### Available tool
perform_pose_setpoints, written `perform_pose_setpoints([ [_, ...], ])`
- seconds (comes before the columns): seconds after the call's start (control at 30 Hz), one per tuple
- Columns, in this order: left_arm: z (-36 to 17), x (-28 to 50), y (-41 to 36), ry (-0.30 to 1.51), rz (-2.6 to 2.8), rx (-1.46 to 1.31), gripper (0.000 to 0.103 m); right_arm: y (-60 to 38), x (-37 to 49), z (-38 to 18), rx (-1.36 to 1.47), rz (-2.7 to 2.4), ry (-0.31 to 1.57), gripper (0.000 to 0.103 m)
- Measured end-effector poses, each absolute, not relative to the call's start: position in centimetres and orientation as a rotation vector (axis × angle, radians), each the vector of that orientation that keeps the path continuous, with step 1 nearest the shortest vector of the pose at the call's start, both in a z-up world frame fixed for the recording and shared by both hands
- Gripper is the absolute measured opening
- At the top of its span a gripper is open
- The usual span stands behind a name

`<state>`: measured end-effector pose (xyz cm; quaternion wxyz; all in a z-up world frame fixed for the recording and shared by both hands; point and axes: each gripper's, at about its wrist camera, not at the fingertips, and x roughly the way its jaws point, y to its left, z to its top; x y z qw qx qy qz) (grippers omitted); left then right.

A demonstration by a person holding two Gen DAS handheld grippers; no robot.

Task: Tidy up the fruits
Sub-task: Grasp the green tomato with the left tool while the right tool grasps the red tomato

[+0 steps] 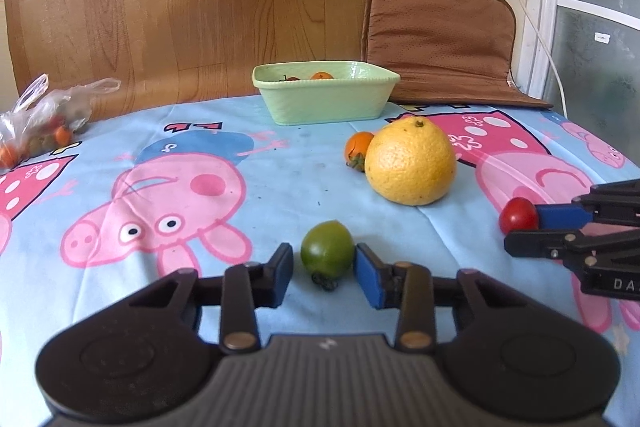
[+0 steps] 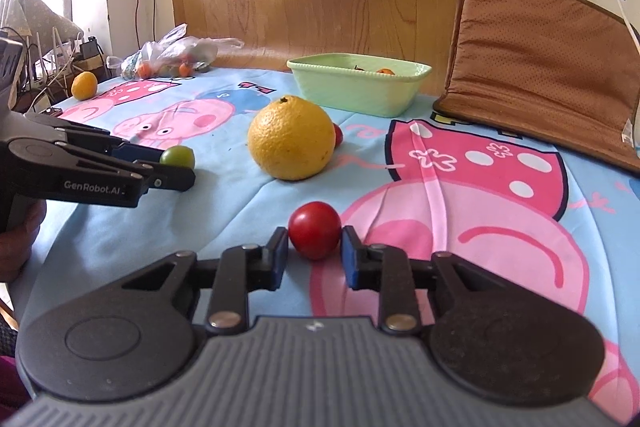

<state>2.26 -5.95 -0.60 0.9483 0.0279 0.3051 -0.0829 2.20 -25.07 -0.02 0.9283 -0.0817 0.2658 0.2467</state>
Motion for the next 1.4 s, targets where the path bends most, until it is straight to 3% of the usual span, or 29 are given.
perform_pose_setpoints([
  [0.63,-0.6,0.7,-4.8,0.584,-0.178,0.004,0.03,-25.1,1.8,0.1,-0.157,0.523,0.545,0.032],
  [0.9,-0.3,1.0,-5.9,0.561,-0.17,0.069,0.048,-25.4,2.0,0.1,-0.121,0.537,0.553,0.032],
  [0.97,-0.4,1.3,-6.2,0.569,-0.172,0.085,0.046,-25.5,2.1,0.1,-0.109,0.541,0.557,0.032],
  [1.03,-0.7,1.5,-6.3,0.592,-0.192,0.078,0.029,-25.5,2.0,0.1,-0.107,0.543,0.556,0.032],
  [1.4,-1.1,-0.1,-6.9,0.582,-0.251,0.08,0.029,-25.5,2.4,0.2,-0.1,0.528,0.56,0.031],
])
